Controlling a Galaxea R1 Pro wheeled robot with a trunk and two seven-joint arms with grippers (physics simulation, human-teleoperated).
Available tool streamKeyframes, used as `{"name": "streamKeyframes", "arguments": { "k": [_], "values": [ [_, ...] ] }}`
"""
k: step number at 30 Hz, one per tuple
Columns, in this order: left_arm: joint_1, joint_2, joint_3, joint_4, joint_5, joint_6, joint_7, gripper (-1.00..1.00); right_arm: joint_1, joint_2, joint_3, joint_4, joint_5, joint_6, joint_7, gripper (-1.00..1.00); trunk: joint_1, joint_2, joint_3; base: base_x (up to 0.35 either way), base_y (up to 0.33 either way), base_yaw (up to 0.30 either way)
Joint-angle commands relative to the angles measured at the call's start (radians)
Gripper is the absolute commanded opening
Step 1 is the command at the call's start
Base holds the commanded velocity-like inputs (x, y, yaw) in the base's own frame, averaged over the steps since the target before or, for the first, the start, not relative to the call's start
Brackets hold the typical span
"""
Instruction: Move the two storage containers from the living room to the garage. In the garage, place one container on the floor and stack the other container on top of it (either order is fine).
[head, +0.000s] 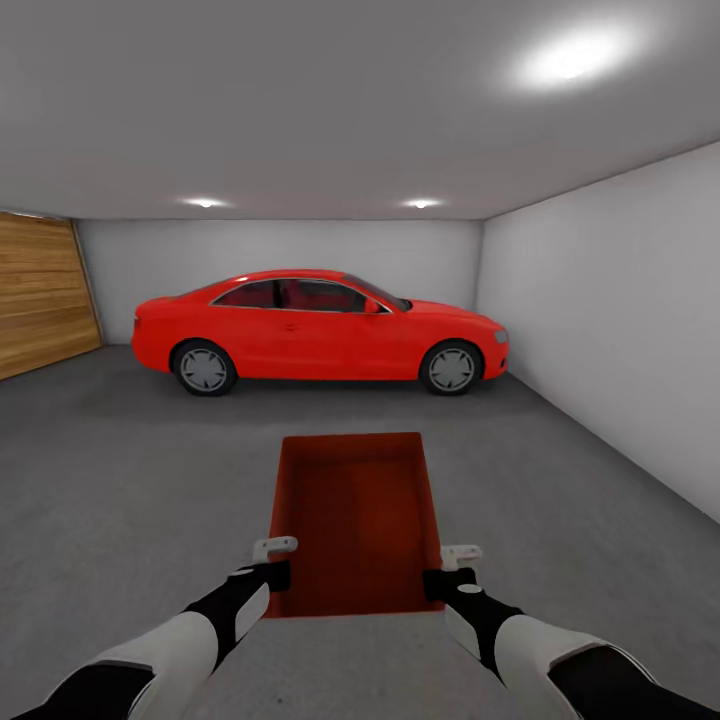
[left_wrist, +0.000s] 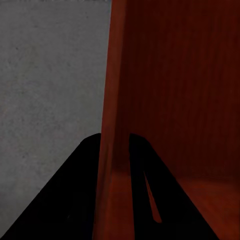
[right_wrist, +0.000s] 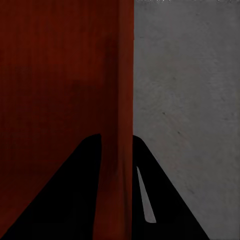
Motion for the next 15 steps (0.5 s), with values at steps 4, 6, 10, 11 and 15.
{"name": "streamKeyframes", "arguments": {
  "k": [4, 6, 10, 11, 15],
  "values": [
    [0.0, 0.026, 0.018, -0.006, -0.014, 0.005, 0.022, -1.0, 0.0, 0.001, -0.01, 0.003, -0.004, -0.001, 0.004, -1.0, 0.001, -0.001, 0.0, 0.322, 0.138, 0.0],
    [0.0, 0.026, 0.018, -0.006, -0.014, 0.005, 0.022, -1.0, 0.0, 0.001, -0.01, 0.003, -0.004, -0.001, 0.004, -1.0, 0.001, -0.001, 0.0, 0.322, 0.139, 0.0],
    [0.0, 0.026, 0.018, -0.005, -0.014, 0.005, 0.022, -1.0, 0.0, 0.001, -0.01, 0.003, -0.004, -0.001, 0.004, -1.0, 0.001, -0.001, 0.0, 0.322, 0.138, 0.0],
    [0.0, 0.026, 0.018, -0.005, -0.014, 0.005, 0.022, -1.0, 0.0, 0.001, -0.01, 0.003, -0.004, -0.001, 0.004, -1.0, 0.001, -0.001, 0.0, 0.322, 0.112, 0.0],
    [0.0, 0.026, 0.019, -0.005, -0.014, 0.006, 0.022, -1.0, 0.0, 0.001, -0.01, 0.003, -0.003, -0.001, 0.004, -1.0, 0.001, -0.001, 0.0, 0.322, 0.024, 0.0]
  ]
}}
